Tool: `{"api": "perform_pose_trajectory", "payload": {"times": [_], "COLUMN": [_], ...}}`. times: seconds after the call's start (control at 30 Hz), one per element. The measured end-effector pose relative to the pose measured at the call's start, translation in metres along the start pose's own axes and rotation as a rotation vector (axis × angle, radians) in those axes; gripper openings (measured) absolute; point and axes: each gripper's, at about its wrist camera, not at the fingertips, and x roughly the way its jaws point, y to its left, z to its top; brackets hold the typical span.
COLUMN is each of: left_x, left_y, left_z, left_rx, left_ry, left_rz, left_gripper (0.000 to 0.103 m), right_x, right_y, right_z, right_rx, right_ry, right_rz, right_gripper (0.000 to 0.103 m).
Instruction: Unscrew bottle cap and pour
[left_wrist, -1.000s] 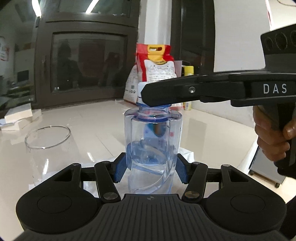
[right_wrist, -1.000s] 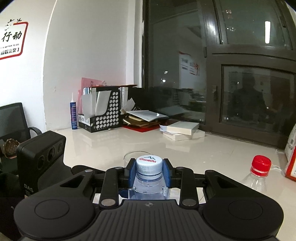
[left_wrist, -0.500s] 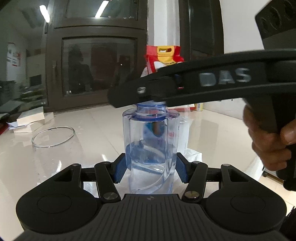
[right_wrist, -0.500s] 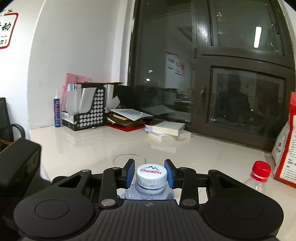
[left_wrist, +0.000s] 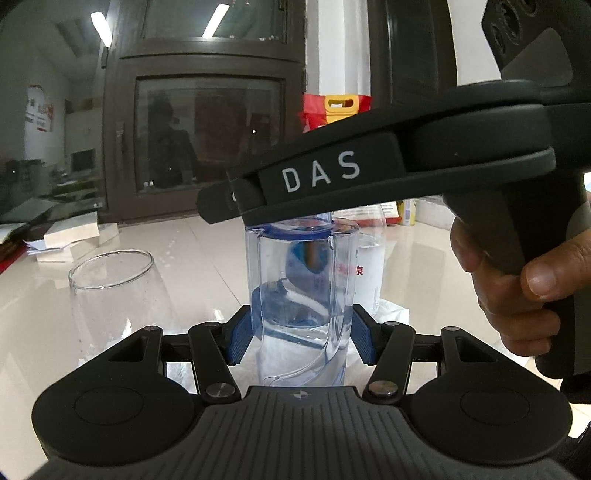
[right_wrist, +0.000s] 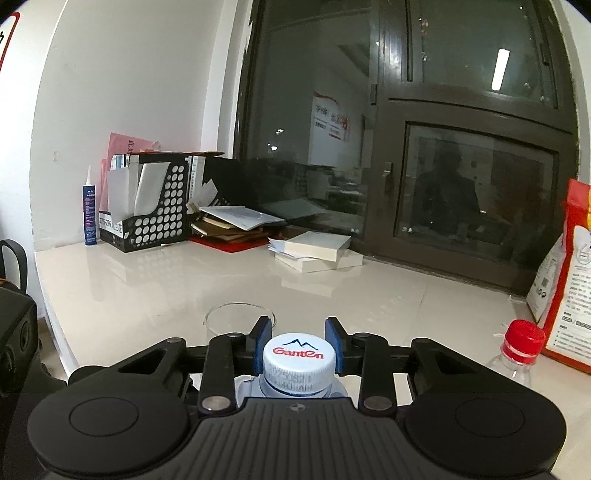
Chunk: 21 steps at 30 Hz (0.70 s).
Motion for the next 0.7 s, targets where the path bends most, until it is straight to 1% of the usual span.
{"api": "perform_pose_trajectory", "payload": {"times": [0.43, 0.7], "left_x": [0.005, 0.003], "left_y": [0.001, 0.009], "left_z": [-0.001, -0.002], "left_rx": [0.009, 0.014], "left_ry": [0.0, 0.003], "left_rz": [0.002, -0.047], "left_gripper": [0.058, 0.058], "right_x": [0.0, -0.001], "right_y": [-0.006, -0.016], "right_z": [-0.006, -0.005], "right_rx": [0.02, 0.014], "right_ry": [-0.017, -0.021], "right_rz": [0.025, 0.105], "right_gripper": [0.034, 0.033]}}
